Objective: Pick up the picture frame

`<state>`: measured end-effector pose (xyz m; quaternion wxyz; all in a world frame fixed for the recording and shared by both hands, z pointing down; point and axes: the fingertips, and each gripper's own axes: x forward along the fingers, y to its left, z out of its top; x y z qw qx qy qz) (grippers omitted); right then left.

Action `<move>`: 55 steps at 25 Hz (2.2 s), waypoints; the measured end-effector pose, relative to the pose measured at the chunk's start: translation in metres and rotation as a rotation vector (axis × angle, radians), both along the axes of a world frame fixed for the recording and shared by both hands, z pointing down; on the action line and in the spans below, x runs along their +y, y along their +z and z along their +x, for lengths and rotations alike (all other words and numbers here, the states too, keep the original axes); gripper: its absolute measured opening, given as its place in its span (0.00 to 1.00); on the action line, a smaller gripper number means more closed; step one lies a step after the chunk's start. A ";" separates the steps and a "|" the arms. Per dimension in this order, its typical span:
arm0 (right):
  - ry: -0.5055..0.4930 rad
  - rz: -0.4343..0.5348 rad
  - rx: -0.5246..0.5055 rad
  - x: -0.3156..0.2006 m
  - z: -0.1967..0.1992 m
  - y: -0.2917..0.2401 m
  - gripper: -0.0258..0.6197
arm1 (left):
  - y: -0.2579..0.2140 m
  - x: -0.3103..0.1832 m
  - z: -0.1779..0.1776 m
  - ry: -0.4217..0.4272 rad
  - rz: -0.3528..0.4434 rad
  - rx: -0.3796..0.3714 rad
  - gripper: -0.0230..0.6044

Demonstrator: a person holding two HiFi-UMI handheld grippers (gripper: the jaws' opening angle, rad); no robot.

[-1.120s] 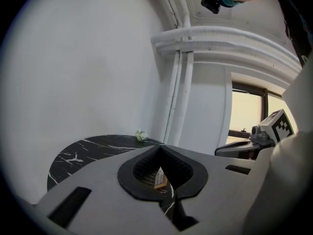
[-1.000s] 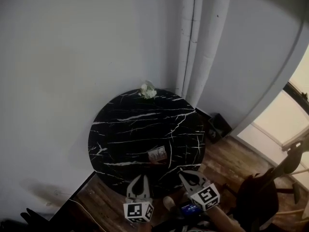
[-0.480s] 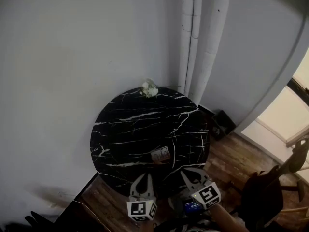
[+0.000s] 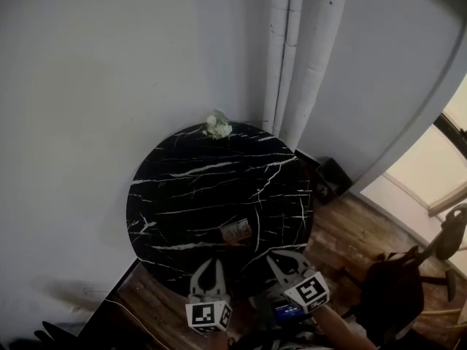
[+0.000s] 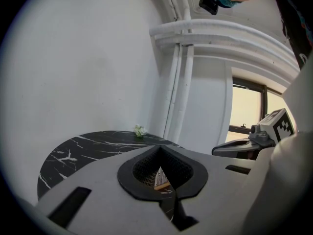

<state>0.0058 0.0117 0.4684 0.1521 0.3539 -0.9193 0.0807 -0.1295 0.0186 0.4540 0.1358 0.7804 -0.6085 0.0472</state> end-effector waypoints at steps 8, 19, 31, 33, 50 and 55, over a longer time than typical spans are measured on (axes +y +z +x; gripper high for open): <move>0.006 -0.055 -0.009 -0.016 -0.006 0.021 0.07 | 0.025 -0.013 -0.004 0.006 -0.036 0.027 0.06; -0.025 -0.128 0.028 -0.039 -0.016 0.058 0.07 | 0.067 -0.031 -0.007 0.036 -0.116 0.005 0.06; -0.062 -0.217 0.062 -0.058 -0.028 0.096 0.07 | 0.119 -0.053 -0.001 0.105 -0.237 -0.038 0.20; -0.070 -0.233 0.068 -0.061 -0.029 0.104 0.08 | 0.128 -0.055 0.000 0.120 -0.255 -0.046 0.24; -0.108 -0.305 0.099 -0.083 -0.043 0.137 0.26 | 0.165 -0.071 0.010 0.195 -0.328 -0.027 0.42; -0.117 -0.322 0.106 -0.087 -0.047 0.145 0.31 | 0.171 -0.073 0.019 0.239 -0.332 -0.054 0.47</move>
